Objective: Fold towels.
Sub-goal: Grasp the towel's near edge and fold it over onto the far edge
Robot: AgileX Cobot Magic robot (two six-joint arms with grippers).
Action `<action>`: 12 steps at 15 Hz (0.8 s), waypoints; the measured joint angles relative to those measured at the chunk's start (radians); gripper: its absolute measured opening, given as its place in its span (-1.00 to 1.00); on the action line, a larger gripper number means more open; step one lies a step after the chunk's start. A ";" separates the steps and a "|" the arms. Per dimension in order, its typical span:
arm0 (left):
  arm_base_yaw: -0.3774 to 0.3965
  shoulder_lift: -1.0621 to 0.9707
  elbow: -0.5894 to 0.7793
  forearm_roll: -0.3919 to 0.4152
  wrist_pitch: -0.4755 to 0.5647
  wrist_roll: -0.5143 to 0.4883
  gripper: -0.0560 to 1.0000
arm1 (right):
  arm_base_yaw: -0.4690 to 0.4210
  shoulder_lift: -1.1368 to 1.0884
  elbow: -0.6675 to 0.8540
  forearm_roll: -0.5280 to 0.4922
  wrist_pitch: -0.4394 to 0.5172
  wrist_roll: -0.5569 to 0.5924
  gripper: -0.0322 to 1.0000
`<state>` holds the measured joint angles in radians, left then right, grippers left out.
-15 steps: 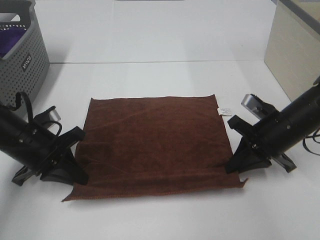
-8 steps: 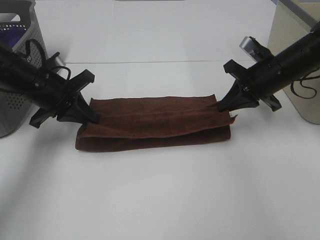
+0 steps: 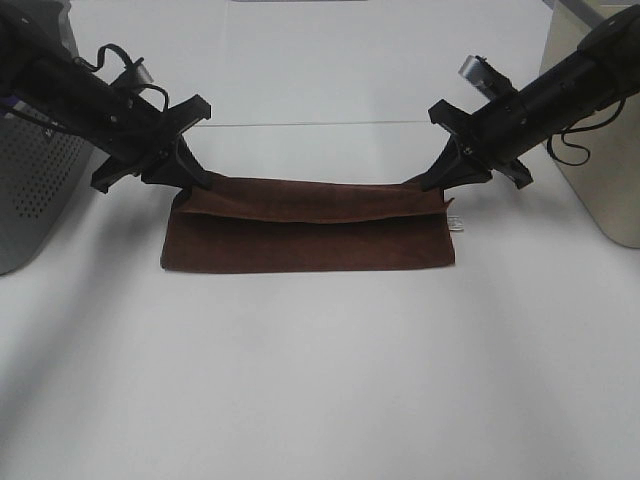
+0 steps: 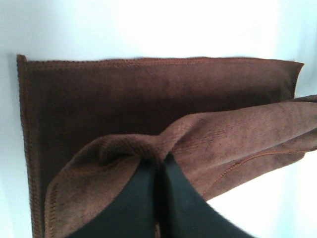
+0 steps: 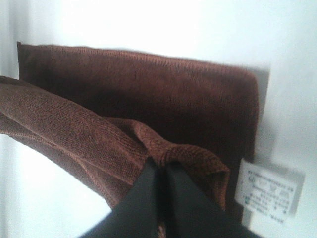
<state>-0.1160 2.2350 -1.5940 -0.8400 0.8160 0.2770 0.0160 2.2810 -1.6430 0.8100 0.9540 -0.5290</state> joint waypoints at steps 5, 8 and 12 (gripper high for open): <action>0.000 0.103 -0.084 0.023 -0.008 -0.026 -0.89 | 0.000 0.112 -0.109 -0.002 -0.050 0.040 -0.94; -0.002 0.125 -0.085 0.023 -0.054 -0.029 -0.74 | 0.000 0.124 -0.111 -0.004 -0.055 0.043 -0.93; -0.002 0.125 -0.087 0.022 -0.072 -0.030 0.16 | -0.001 0.124 -0.114 0.006 -0.043 0.043 0.05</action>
<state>-0.1180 2.3600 -1.6810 -0.8180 0.7440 0.2470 0.0150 2.4050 -1.7570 0.8160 0.9110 -0.4860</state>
